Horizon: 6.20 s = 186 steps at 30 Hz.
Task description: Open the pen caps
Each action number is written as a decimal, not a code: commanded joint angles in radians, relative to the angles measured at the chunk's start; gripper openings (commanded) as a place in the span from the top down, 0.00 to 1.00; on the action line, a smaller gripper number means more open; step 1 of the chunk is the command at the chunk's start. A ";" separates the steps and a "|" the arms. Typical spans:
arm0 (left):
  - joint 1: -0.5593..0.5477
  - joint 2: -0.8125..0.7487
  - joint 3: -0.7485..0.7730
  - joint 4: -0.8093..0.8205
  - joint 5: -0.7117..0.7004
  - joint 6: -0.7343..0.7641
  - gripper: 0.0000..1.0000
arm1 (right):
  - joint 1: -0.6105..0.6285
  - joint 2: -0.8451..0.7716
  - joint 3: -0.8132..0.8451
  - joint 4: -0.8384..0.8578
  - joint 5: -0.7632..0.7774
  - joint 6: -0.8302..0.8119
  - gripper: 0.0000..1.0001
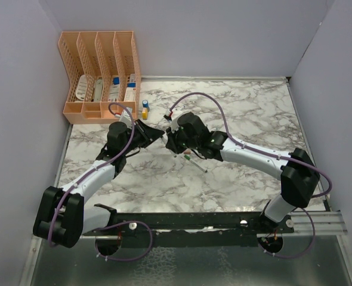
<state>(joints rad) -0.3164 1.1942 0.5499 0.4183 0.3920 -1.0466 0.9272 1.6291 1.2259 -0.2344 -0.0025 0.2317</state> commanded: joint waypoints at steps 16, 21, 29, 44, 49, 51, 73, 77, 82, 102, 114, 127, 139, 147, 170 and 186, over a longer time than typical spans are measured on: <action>-0.036 -0.019 0.039 0.033 -0.004 -0.025 1.00 | -0.016 0.058 0.099 -0.017 -0.067 0.006 0.55; -0.037 -0.021 0.042 0.033 -0.002 -0.030 1.00 | -0.021 0.057 0.096 -0.012 -0.067 0.010 0.66; -0.041 -0.019 0.045 0.033 -0.014 -0.031 1.00 | -0.030 0.056 0.088 -0.008 -0.071 0.012 0.97; 0.030 0.141 0.198 0.036 -0.184 0.031 1.00 | -0.033 -0.189 -0.213 -0.035 -0.072 0.078 0.99; 0.045 0.162 0.198 0.034 -0.188 0.042 1.00 | -0.033 -0.255 -0.263 -0.064 -0.046 0.094 0.99; 0.055 0.156 0.183 0.034 -0.189 0.040 1.00 | -0.033 -0.264 -0.273 -0.074 -0.044 0.097 0.99; 0.066 0.400 0.432 -0.613 -0.363 0.488 1.00 | -0.353 -0.164 -0.123 -0.117 0.083 0.003 0.99; 0.057 0.483 0.486 -0.678 -0.409 0.548 1.00 | -0.438 -0.129 -0.107 -0.112 0.069 -0.009 0.99; 0.049 0.545 0.526 -0.693 -0.414 0.571 1.00 | -0.517 -0.108 -0.102 -0.099 0.039 -0.021 0.99; 0.029 0.651 0.613 -0.749 -0.410 0.625 0.97 | -0.631 -0.044 -0.137 -0.067 0.042 0.000 0.99; 0.015 0.688 0.639 -0.761 -0.400 0.631 0.64 | -0.679 0.042 -0.158 0.007 0.083 0.002 0.99; 0.013 0.599 0.646 -0.810 -0.438 0.626 0.52 | -0.711 0.179 -0.125 0.059 0.069 0.008 0.99; 0.013 0.323 0.565 -0.825 -0.405 0.575 0.40 | -0.725 0.253 -0.094 0.067 0.067 0.011 0.77; 0.013 0.268 0.541 -0.823 -0.383 0.555 0.38 | -0.728 0.246 -0.069 0.057 0.063 0.013 0.42; 0.013 0.184 0.447 -0.686 -0.303 0.479 0.01 | -0.245 -0.118 -0.241 -0.173 -0.018 -0.050 0.34; 0.012 0.148 0.392 -0.663 -0.306 0.449 0.01 | -0.165 -0.036 -0.297 -0.135 -0.052 -0.063 0.44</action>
<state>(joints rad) -0.3016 1.3777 0.9531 -0.2729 0.0639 -0.5804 0.7475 1.5589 0.9390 -0.3958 -0.0483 0.1776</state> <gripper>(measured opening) 0.991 0.578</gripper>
